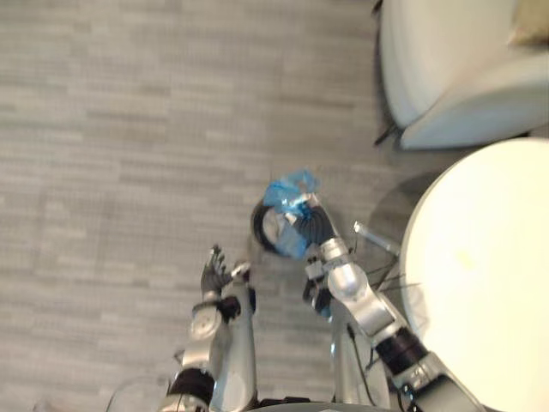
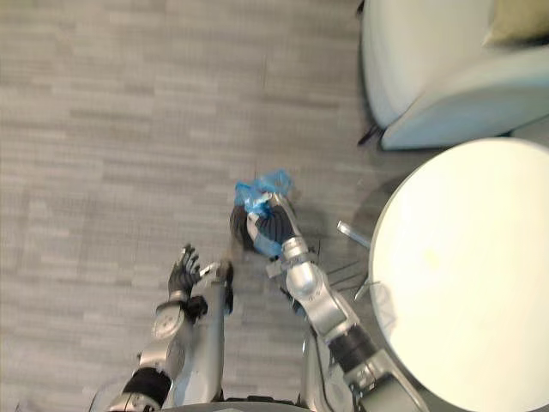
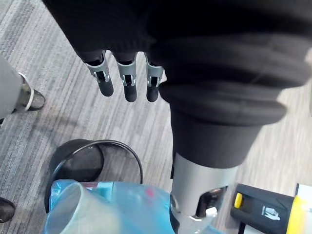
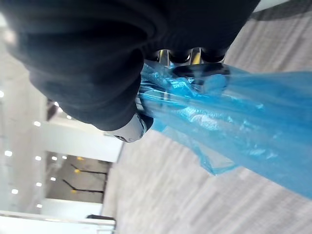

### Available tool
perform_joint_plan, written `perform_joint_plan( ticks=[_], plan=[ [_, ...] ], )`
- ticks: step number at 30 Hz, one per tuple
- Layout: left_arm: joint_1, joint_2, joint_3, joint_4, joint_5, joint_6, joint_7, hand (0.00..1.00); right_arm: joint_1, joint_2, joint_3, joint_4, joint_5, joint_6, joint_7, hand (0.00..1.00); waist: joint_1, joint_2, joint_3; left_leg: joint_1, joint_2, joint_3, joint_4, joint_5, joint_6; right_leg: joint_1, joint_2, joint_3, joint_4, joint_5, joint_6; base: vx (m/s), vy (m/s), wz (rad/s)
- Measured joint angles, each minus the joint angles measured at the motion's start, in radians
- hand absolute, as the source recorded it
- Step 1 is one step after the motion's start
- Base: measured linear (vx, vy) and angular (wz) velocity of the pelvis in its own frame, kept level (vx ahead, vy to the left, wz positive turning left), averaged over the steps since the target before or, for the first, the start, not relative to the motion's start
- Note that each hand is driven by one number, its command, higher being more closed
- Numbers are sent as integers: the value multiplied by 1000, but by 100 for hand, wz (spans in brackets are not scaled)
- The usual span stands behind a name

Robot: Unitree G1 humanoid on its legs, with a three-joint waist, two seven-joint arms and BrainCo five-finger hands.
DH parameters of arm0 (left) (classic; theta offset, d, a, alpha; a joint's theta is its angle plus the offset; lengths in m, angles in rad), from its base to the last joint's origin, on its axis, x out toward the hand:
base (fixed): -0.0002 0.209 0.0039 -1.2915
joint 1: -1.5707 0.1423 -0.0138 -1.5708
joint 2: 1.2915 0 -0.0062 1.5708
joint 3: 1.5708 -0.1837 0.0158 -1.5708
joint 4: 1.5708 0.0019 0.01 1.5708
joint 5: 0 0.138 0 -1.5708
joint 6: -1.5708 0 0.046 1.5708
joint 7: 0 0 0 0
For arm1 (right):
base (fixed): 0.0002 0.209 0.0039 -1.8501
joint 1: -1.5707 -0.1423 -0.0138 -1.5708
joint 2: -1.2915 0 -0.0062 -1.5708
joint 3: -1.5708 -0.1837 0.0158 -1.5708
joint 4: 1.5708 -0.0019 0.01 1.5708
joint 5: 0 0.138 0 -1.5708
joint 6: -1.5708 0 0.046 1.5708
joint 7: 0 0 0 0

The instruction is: Gather rubbish on tea table into small bin, then transfer packed bag to large trash can.

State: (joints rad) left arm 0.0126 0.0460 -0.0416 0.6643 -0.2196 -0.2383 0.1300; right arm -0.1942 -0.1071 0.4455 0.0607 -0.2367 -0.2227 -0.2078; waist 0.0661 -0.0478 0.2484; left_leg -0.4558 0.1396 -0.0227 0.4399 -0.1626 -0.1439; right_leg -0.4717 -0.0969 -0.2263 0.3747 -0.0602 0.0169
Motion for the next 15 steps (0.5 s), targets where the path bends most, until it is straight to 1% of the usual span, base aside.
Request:
perform_joint_plan(
  ticks=[3, 6, 7, 8, 9, 10, 12, 13, 14, 15],
  plan=[
    [31, 24, -31, -2, 32, 0, -18, 0, 7, -14, -4, 2, 19, -8, 41, 100, -1, -5, -40, 102, -2, 15, -80, 27, 2, 125, 20, 12, -152, 70, 10, 118, 39, -14],
    [77, 48, -41, -62, 36, 0, -25, 0, 7, -26, -3, -4, 41, -8, 80, 100, 0, -10, -55, 166, -2, 45, -96, 29, 5, 201, 31, 43, -233, 112, 12, 68, 63, -28],
    [93, 55, -41, -87, 36, -1, -26, 0, 7, -29, 0, -11, 43, -9, 87, 100, 1, -13, -60, 181, -3, 57, -101, 29, 6, 216, 33, 60, -257, 129, 16, 25, 81, -52],
    [112, 64, -40, -120, 36, -4, -31, 0, 4, -29, 0, -29, 54, -10, 103, 100, 2, -15, -67, 194, -4, 84, -111, 27, 9, 225, 40, 95, -292, 168, 17, -7, 78, -53],
    [118, 68, -39, -133, 35, -7, -33, 0, 3, -29, 1, -41, 60, -10, 105, 100, 2, -15, -67, 193, -3, 93, -108, 26, 11, 223, 44, 112, -301, 184, 20, -69, 119, -62],
    [125, 81, -37, -154, 35, -8, -38, 0, 0, -29, 5, -60, 71, -17, 106, 100, -1, -15, -67, 185, -1, 109, -91, 18, 23, 215, 47, 145, -312, 215, 29, -89, 110, -42],
    [123, 87, -37, -178, 34, -8, -42, 0, 0, -30, 5, -83, 72, -18, 106, 100, -3, -17, -68, 153, -7, 107, -40, 7, 40, 189, 43, 168, -292, 231, 47, -168, 107, -45],
    [118, 86, -32, -204, 35, -12, -43, 0, -15, -47, 3, -95, 72, -25, 106, 100, 3, -6, -72, 116, 7, 95, -43, 4, 75, 162, 56, 183, -303, 283, 143, -201, 84, -48],
    [117, 87, -29, -208, 35, -13, -44, 0, -21, -50, 3, -97, 72, -26, 106, 100, 4, -2, -69, 117, 13, 102, -46, 0, 81, 151, 61, 181, -268, 262, 142, -234, 77, -28],
    [107, 90, -26, -213, 35, -13, -43, 0, -28, -57, -3, -101, 74, -28, 104, 100, -10, 7, -61, 113, 17, 93, -41, 15, 78, 112, 57, 178, -46, 120, 65, -156, 64, 45]
  ],
)
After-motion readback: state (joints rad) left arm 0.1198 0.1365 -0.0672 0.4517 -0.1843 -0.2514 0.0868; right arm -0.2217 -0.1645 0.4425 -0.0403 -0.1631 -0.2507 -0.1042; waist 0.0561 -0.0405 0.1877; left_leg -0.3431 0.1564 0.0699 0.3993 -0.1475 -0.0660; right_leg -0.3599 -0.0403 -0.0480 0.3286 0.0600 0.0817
